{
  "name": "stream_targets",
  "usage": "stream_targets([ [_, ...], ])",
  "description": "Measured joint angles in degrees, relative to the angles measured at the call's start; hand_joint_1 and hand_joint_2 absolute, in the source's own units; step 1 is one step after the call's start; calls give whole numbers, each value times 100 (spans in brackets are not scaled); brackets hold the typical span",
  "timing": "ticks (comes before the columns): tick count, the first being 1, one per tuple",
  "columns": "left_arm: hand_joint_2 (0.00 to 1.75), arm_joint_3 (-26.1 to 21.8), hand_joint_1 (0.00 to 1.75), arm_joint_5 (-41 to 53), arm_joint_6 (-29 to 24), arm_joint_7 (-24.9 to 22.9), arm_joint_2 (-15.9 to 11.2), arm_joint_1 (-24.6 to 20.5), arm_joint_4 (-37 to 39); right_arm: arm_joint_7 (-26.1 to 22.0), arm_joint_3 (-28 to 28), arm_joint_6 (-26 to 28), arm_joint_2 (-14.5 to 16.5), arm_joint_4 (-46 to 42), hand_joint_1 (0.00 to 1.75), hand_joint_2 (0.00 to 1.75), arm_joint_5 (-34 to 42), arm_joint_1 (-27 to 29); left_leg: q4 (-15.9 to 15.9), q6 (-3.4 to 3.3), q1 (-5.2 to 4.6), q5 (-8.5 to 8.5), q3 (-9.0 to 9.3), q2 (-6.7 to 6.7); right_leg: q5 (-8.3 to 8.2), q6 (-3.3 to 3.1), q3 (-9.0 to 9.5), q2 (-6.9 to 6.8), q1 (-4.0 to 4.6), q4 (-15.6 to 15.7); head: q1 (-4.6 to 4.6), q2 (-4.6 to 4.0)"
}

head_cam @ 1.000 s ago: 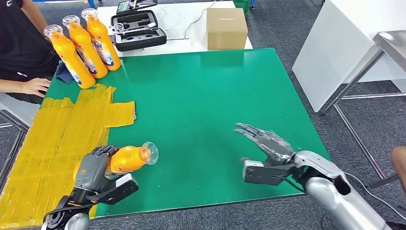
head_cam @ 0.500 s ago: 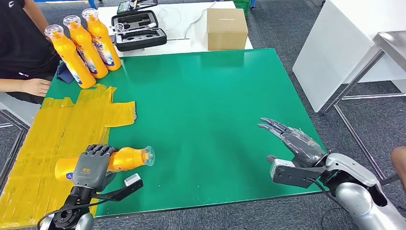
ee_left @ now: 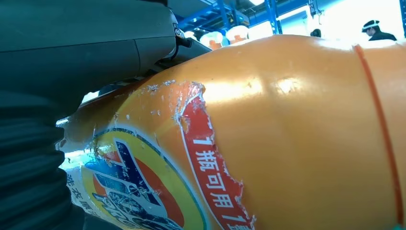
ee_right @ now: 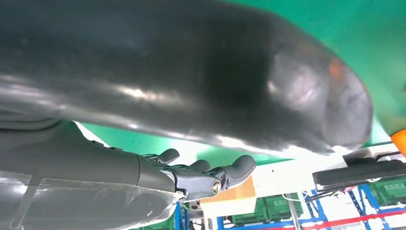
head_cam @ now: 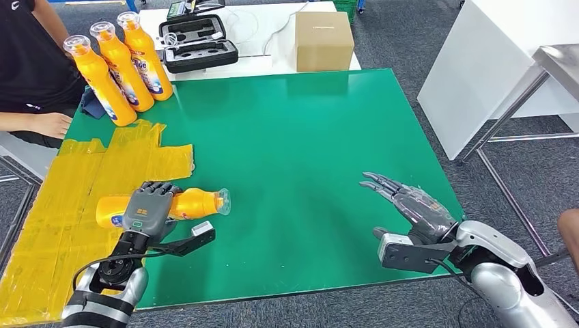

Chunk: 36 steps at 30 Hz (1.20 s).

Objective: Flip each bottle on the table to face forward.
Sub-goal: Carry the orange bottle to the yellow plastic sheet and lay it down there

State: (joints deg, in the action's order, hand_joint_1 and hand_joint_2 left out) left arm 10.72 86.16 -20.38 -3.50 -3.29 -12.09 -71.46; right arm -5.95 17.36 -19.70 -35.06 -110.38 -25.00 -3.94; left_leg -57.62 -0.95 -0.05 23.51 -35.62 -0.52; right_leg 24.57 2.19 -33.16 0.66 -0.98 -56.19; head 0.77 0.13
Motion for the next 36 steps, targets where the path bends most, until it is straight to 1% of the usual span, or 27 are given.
stream_targets([
  [7,175,38,175,0,32,1,4,-117,258,0,48,-4,12,4,0,0,-23,-34,0,0,0,0,-2,-1,0,0,-2,0,0,1,-1,0],
  [9,175,69,87,-5,64,8,3,-234,464,0,93,-20,25,13,0,0,-33,-84,1,-1,0,-1,-2,-1,0,0,-2,0,0,1,-1,0],
  [11,87,93,0,-43,72,37,2,-368,713,0,145,-42,36,25,0,0,-42,-137,1,-2,0,-3,-2,-1,-1,0,0,0,0,0,0,0],
  [13,0,99,0,-95,24,65,2,-472,950,0,192,-48,43,42,0,0,-55,-167,0,-3,0,-4,-1,-1,-1,0,0,0,0,0,0,0],
  [19,0,110,0,34,-45,-81,-3,-642,1381,0,308,-27,59,104,0,0,-74,-176,0,-3,0,-3,-2,-1,-1,1,0,0,0,0,-1,0],
  [27,0,113,0,52,49,-127,-21,-700,1597,-4,399,-2,87,168,0,0,-103,-176,0,-3,0,-3,-2,-1,-1,1,-1,0,0,0,0,0],
  [30,0,121,0,135,181,-213,-25,-733,1642,-4,409,-2,97,182,0,0,-104,-179,0,-3,0,-3,-2,-1,-1,1,0,0,0,0,-1,0],
  [33,0,165,0,248,496,-422,-33,-822,1714,2,443,-19,129,215,0,0,-121,-227,1,-3,0,-3,-1,0,-2,1,4,0,0,-1,-2,0],
  [36,0,376,0,278,834,-978,-93,-949,1804,109,543,-84,202,261,0,0,-138,-402,1,-3,0,-3,3,6,-5,2,4,4,0,-2,0,0],
])
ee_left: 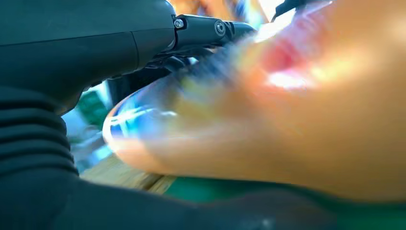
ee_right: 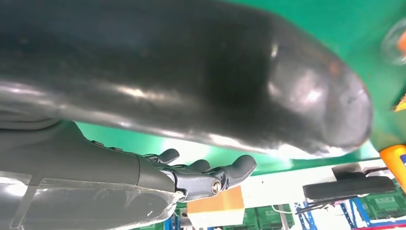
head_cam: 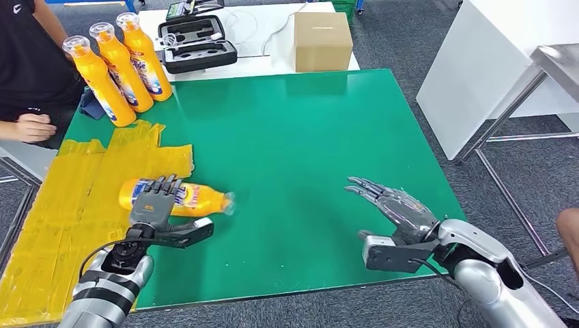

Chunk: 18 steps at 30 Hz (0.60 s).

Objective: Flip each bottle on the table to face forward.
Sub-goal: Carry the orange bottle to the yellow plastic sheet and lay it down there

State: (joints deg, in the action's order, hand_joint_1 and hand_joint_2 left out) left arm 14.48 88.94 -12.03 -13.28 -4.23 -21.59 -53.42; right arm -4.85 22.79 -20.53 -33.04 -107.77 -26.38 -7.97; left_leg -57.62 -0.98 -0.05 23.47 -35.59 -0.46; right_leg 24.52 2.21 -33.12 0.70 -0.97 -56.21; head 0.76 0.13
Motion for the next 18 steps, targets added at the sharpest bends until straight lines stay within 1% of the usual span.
stream_targets([
  [1,0,98,0,3,-12,-214,-30,-24,16,51,44,-2,26,13,0,0,1,-56,0,0,0,0,2,1,-1,1,0,1,0,0,1,0],
  [2,0,179,0,4,-155,-387,-57,-21,16,89,80,21,46,21,0,0,-1,-86,0,1,1,-1,3,0,-1,1,0,1,0,0,0,0],
  [3,0,228,0,2,-446,-500,-77,16,-15,102,107,71,59,25,0,0,-12,-85,-1,1,2,-2,3,-2,-1,1,0,0,1,0,0,0],
  [4,0,234,0,-46,-934,-491,-88,109,-121,93,124,154,67,26,0,0,-42,-43,-1,2,3,-2,3,-4,0,2,0,-1,1,0,-1,0],
  [5,0,187,0,-148,-1453,-339,-85,248,-298,61,128,264,69,22,0,0,-97,41,-1,2,3,-2,2,-6,1,3,-1,-2,1,0,-1,0],
  [6,0,76,0,-429,-1982,73,-49,416,-576,5,121,418,74,9,0,0,-192,156,-1,1,2,-1,0,-7,2,4,-2,-3,0,0,1,0],
  [7,0,-84,0,-891,-2401,615,31,605,-921,-69,106,592,92,-11,0,0,-301,298,-1,0,0,1,-2,-8,4,4,-3,-4,-1,1,0,0],
  [8,0,-263,0,-1480,-2622,1263,149,787,-1267,-191,80,819,152,-46,0,0,-421,449,-1,0,-1,3,-5,-9,5,4,-4,-5,-2,2,-2,0],
  [9,0,-452,0,-2219,-2763,1967,308,977,-1645,-364,47,1098,272,-104,0,0,-534,609,-1,-1,-2,8,-8,-8,6,4,-6,-4,-3,4,-3,0],
  [10,0,-614,0,-3000,-2805,2561,481,1179,-2032,-578,14,1405,454,-186,0,0,-606,778,0,-1,-3,14,-10,-4,7,4,-8,1,-3,6,-4,0],
  [11,0,-728,0,-3754,-2815,3091,642,1379,-2416,-796,-14,1722,681,-289,0,0,-646,943,0,0,-3,21,-10,3,7,4,-11,7,-3,7,-3,0],
  [12,0,-800,0,-4499,-2820,3509,795,1563,-2823,-959,-29,1999,928,-405,0,0,-645,1093,1,1,-3,27,-10,10,7,4,-14,13,-2,8,0,0],
  [13,0,-833,0,-5129,-2823,3835,924,1713,-3193,-1056,-35,2208,1150,-510,0,0,-619,1210,1,3,-3,30,-10,15,8,4,-16,17,-2,9,2,0],
  [15,0,-837,0,-5978,-2827,4248,1111,1946,-3805,-1070,-38,2420,1490,-659,0,0,-547,1343,3,4,-1,31,-7,18,12,0,-17,19,0,10,1,0],
  [18,0,-815,0,-6524,-2819,4461,1275,2234,-4500,-1039,-55,2479,1827,-752,0,0,-498,1476,5,5,4,26,-3,16,14,-4,-13,18,2,10,0,0],
])
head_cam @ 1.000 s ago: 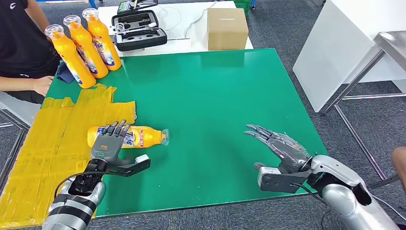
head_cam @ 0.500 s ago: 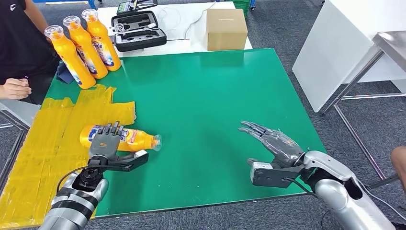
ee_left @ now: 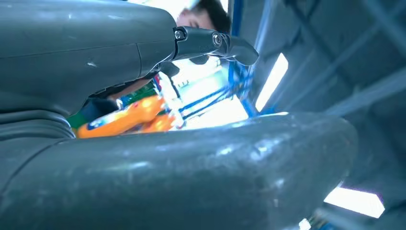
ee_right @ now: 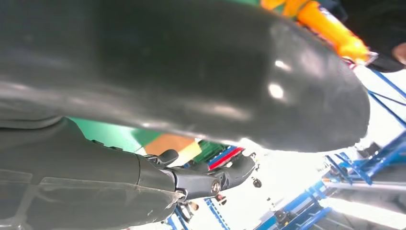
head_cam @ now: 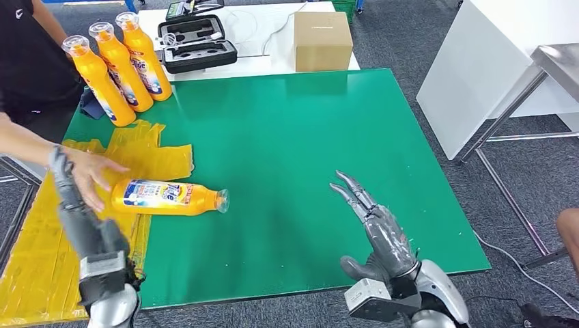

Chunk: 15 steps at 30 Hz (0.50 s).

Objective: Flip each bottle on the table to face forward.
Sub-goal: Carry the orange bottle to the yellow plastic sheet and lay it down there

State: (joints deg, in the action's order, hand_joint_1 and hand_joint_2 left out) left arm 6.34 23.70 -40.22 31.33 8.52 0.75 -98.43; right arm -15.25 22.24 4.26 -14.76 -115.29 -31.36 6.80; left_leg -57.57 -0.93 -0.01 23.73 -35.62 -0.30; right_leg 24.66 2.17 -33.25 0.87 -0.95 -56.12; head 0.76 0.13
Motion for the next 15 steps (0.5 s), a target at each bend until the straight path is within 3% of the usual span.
stream_targets([
  [3,0,60,0,-504,253,-134,51,214,-467,-87,-41,89,244,-16,0,0,-39,171,0,-1,0,-6,4,-1,-2,0,5,-1,0,0,-1,0],
  [8,0,301,0,-1439,1289,-909,39,532,-839,-305,-122,647,618,-68,0,0,-140,530,0,-2,-2,-7,6,-2,-4,1,9,-4,-2,-1,-2,0],
  [12,0,615,0,-1860,2001,-1164,-13,623,-914,-309,-142,1070,838,-140,0,0,-149,620,0,-2,-5,-7,6,-1,-5,1,9,-4,-4,0,-1,0],
  [15,0,941,0,-1793,2233,-1173,-57,640,-933,-306,-125,1161,926,-198,0,0,-45,613,0,-3,-5,-8,6,-2,-5,1,10,-4,-4,-1,-1,0],
])
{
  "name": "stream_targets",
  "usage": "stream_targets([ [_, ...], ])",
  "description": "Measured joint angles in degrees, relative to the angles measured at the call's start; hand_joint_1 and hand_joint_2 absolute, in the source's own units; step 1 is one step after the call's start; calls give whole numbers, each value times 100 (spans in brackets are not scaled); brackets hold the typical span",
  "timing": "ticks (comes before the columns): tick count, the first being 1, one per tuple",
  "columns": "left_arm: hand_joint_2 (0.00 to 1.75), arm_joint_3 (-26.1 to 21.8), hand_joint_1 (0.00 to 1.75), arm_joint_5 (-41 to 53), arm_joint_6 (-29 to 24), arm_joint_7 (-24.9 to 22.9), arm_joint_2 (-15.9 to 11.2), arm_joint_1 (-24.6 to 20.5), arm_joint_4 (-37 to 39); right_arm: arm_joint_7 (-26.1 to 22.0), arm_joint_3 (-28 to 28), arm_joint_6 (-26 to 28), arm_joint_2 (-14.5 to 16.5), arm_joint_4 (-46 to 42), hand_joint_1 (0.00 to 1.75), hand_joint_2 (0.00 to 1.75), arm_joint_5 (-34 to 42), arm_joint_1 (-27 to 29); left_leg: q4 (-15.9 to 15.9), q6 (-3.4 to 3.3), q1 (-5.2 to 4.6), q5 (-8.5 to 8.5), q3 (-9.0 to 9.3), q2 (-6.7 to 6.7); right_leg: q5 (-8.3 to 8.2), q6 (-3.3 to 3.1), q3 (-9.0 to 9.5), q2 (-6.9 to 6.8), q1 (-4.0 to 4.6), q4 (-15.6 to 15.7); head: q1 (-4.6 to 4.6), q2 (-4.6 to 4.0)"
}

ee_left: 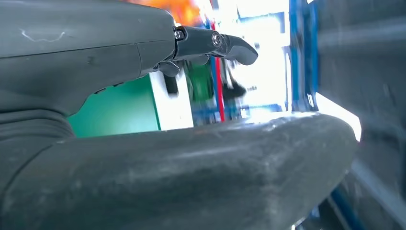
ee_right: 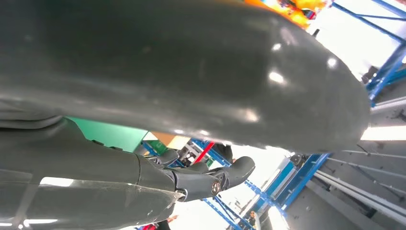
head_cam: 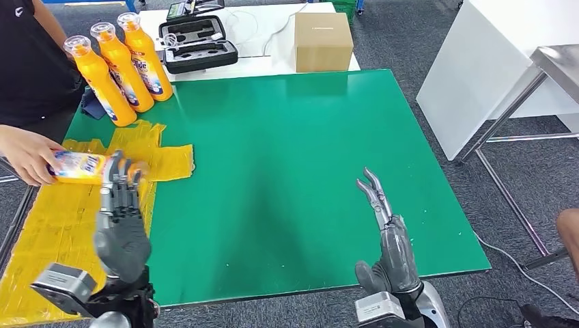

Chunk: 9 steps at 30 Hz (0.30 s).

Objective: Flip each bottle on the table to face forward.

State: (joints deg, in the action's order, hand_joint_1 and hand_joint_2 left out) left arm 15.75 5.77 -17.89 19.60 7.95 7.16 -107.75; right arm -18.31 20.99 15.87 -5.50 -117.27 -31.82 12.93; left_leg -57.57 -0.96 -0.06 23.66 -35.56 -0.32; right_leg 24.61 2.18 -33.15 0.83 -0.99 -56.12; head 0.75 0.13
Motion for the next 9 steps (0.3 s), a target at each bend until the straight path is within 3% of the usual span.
stream_targets([
  [9,0,506,0,573,137,-72,-154,-22,-82,32,71,156,61,-16,0,0,-519,-63,0,0,1,0,1,1,0,0,0,0,1,0,0,0],
])
